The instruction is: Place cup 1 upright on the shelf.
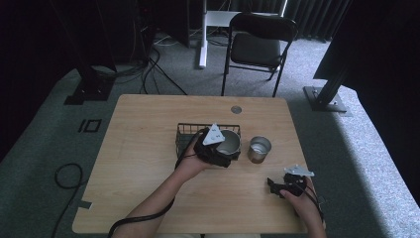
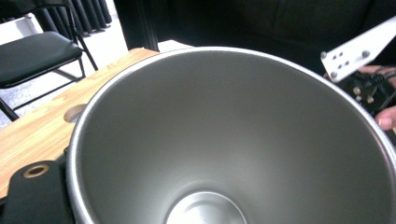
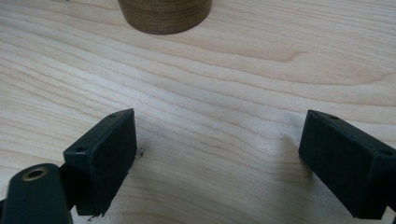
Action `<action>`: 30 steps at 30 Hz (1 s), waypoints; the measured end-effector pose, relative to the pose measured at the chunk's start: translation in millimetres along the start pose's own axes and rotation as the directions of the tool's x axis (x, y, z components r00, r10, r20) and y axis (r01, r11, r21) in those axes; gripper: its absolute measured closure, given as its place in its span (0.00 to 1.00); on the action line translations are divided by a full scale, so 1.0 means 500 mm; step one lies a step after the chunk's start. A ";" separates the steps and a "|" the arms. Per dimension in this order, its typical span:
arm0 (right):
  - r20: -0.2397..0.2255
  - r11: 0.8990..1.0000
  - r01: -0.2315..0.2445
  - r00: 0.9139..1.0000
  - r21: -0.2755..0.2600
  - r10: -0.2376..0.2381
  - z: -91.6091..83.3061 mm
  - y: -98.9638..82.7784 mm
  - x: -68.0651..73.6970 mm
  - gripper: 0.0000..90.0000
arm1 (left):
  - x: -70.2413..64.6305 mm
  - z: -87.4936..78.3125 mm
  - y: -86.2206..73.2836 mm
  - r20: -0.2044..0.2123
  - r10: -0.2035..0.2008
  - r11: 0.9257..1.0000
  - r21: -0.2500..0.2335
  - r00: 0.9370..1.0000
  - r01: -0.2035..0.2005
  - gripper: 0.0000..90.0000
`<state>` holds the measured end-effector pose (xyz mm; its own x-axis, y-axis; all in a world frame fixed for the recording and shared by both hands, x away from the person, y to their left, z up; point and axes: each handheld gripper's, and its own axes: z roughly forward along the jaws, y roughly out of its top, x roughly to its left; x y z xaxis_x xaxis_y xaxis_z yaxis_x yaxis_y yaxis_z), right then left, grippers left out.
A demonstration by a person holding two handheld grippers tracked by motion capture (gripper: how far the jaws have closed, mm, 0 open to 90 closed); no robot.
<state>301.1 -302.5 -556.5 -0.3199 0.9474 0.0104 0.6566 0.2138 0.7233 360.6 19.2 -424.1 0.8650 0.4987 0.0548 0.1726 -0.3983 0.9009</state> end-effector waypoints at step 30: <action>0.000 1.000 0.000 1.000 0.000 0.000 0.000 0.000 0.000 0.12 | 0.107 -0.071 0.028 -0.269 -0.138 0.989 -0.086 0.953 0.119 0.15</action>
<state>301.1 -302.5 -556.5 -0.3200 0.9474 0.0101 0.6565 0.2140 0.7233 392.8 67.6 -393.3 0.6740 0.7375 0.0434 0.2330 -0.2680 0.9348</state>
